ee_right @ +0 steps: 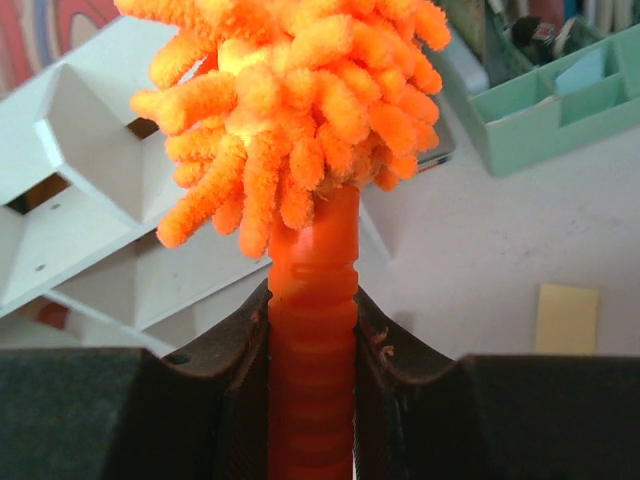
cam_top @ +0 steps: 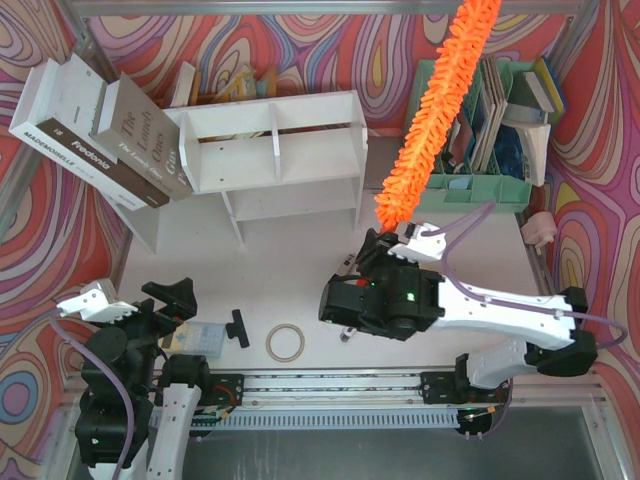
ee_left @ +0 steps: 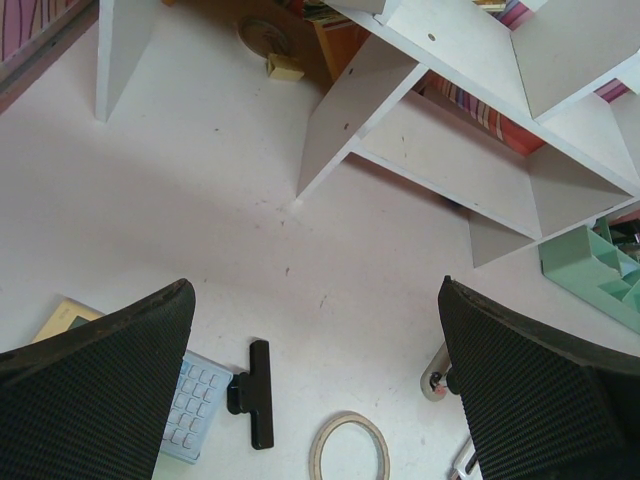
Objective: Dust the bookshelf with a duster
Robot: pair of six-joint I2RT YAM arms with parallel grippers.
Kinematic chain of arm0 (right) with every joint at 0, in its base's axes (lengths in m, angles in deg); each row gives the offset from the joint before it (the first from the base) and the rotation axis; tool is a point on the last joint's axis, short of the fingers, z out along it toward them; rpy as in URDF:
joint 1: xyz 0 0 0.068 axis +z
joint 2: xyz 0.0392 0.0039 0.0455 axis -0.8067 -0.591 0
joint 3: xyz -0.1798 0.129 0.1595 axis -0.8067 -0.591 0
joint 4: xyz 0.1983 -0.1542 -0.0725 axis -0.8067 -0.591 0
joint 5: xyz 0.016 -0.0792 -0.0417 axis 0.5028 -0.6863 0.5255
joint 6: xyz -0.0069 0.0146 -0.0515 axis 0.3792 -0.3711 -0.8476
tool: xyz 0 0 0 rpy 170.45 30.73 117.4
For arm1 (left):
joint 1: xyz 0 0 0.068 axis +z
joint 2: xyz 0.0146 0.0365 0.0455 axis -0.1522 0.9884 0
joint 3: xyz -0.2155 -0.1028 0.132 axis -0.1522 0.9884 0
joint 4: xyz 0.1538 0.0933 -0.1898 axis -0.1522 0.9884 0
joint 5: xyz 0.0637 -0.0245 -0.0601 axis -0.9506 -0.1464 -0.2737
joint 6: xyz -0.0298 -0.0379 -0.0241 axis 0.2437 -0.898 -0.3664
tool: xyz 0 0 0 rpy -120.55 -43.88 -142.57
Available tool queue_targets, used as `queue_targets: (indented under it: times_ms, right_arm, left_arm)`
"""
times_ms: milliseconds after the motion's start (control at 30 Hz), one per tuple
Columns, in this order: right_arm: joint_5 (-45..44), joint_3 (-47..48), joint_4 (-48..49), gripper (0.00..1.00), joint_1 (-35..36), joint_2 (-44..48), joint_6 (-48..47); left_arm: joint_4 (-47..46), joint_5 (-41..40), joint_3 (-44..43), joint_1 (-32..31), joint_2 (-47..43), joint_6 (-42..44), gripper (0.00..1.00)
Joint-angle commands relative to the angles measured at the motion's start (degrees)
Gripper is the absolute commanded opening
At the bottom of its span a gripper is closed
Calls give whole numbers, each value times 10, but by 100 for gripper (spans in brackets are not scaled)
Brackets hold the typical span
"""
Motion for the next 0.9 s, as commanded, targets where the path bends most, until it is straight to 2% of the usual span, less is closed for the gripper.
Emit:
queue_targets:
  times_ms: [0,133,233,267,400,567,700,867]
  right_arm:
    - [-6,-11,82,0,40,55,-65]
    - [75,-77,343,0,50,94,-310]
    - [183,-191,672,0,49,152,-543]
    - [208,-210,726,0,49,161,-584]
    - [222,-140,667,0,33,108,-595]
    - [329,-154,755,0,-40,98,-708]
    - [371,-160,803,0,-83,107,-847]
    - [441,-227,877,0,-104,166,-1090]
  left_arm:
    - [-15,8,6,6,3,1,98]
    - [-15,9,5,7,2,1,98]
    - [-15,9,6,7,-1,1,98]
    - [-15,9,6,7,-1,1,98]
    - [-14,10,5,7,0,1,98]
    - [-14,10,5,7,-3,1,98]
    - [-14,10,5,8,-3,1,98]
    - [-15,11,6,7,-3,1,98]
